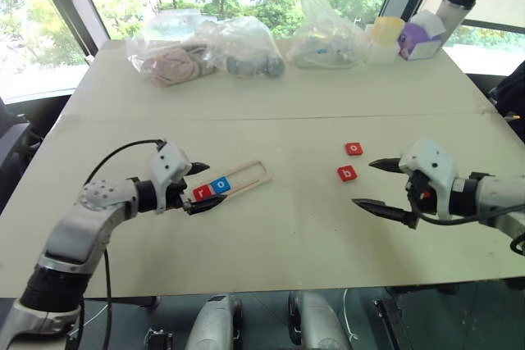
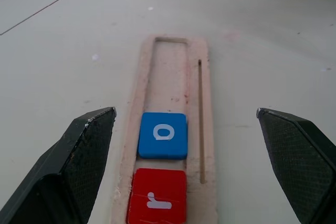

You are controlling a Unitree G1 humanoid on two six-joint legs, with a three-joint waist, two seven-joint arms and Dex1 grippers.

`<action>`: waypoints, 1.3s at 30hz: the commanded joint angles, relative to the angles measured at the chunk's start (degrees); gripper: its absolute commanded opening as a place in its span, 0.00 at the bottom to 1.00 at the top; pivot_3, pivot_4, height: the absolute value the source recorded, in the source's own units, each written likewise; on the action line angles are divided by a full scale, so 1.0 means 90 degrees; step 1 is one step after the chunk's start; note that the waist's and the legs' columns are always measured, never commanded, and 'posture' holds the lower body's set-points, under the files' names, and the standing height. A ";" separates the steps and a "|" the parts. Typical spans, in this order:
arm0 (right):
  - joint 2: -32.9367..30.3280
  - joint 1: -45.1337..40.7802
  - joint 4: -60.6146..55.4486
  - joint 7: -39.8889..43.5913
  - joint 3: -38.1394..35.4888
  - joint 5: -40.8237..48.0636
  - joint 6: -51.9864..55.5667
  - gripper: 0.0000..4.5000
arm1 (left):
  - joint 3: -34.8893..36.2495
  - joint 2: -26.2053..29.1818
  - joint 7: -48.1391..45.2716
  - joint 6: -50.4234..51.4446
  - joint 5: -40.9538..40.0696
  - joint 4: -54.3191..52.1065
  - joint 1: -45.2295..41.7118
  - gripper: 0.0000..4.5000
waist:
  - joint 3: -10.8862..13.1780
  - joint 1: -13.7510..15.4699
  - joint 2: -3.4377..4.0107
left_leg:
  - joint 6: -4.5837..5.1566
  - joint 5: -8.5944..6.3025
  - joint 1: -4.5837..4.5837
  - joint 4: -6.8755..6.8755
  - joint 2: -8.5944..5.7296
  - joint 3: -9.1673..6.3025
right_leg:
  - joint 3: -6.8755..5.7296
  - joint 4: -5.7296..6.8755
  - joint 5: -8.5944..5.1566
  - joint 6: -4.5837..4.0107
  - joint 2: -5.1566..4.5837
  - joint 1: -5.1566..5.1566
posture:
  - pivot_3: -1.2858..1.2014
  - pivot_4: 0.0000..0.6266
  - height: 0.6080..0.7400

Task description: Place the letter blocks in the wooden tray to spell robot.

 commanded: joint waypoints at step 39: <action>-0.0020 0.0119 -0.0513 -0.0402 -0.0317 0.0117 0.0127 1.00 | -0.1152 -0.0631 -0.1158 -0.2640 0.1429 0.2747 -0.0452 0.71 | -0.0079 0.0090 0.0087 | 0.0002 0.0001 0.0017 0.0003 -0.0004 0.0006 | -0.0006 0.0006 0.0001 -0.0001 -0.0013 0.0016 | 0.52 0.24 1.00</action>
